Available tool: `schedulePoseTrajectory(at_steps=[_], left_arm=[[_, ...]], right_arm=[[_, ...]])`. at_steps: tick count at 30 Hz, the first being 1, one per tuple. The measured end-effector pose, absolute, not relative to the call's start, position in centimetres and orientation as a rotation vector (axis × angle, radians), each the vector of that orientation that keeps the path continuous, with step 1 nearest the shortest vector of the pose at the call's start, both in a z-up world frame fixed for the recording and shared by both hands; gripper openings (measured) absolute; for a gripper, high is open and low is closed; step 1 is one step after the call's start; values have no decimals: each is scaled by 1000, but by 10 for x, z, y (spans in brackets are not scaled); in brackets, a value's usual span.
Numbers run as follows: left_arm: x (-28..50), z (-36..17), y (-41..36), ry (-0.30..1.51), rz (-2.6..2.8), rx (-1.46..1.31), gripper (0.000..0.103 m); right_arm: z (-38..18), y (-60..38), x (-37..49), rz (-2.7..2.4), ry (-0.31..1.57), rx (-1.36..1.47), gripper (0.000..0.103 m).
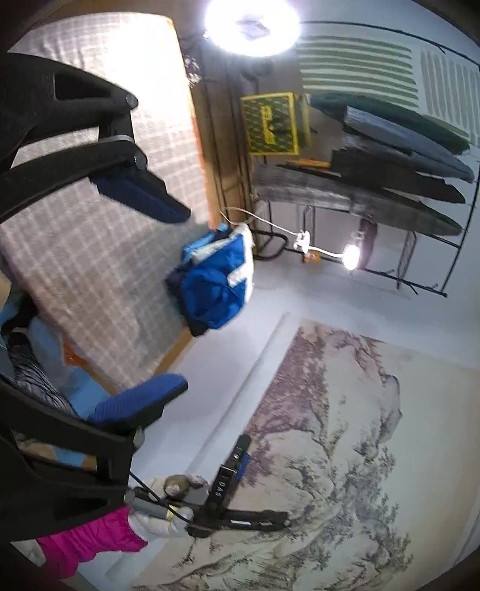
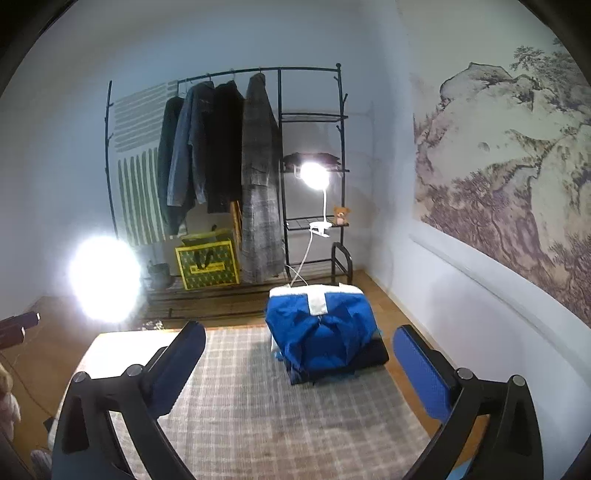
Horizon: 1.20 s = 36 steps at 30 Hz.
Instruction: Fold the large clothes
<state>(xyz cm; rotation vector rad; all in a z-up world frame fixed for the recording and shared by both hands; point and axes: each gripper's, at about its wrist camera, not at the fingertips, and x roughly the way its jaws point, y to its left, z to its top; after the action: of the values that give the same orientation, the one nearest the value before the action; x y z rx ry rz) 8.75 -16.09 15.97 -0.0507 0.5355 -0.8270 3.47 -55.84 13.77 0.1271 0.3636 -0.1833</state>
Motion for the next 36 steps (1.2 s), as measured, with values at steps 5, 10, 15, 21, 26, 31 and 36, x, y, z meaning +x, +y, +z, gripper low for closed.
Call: schedulePoseTrajectory(at_steps=[5,10,15,21,26,31,36], left_arm=[[77,125,-155,550,-778,-23,99],[82,91,-156,549,-705,4,101],[102,65,-159,592,-656,-25,101],[125,44,-163,527,-598,-41,103],[140,19,-175,524,-573,-2,103],[150,-7,-192,528,-541,100,103],[160,-22,-198,561,-541,106,103]], right_arm=[[116,-526,24,-220,347,106,103],[98,-505,33,-253,329,77,103],[81,-494,53,-251,319,86,103],[60,-488,82,-285,286,112,103],[37,-488,109,-325,296,106,103],[15,-486,129,-345,314,99,103],[-9,-486,148,-343,351,84,103]])
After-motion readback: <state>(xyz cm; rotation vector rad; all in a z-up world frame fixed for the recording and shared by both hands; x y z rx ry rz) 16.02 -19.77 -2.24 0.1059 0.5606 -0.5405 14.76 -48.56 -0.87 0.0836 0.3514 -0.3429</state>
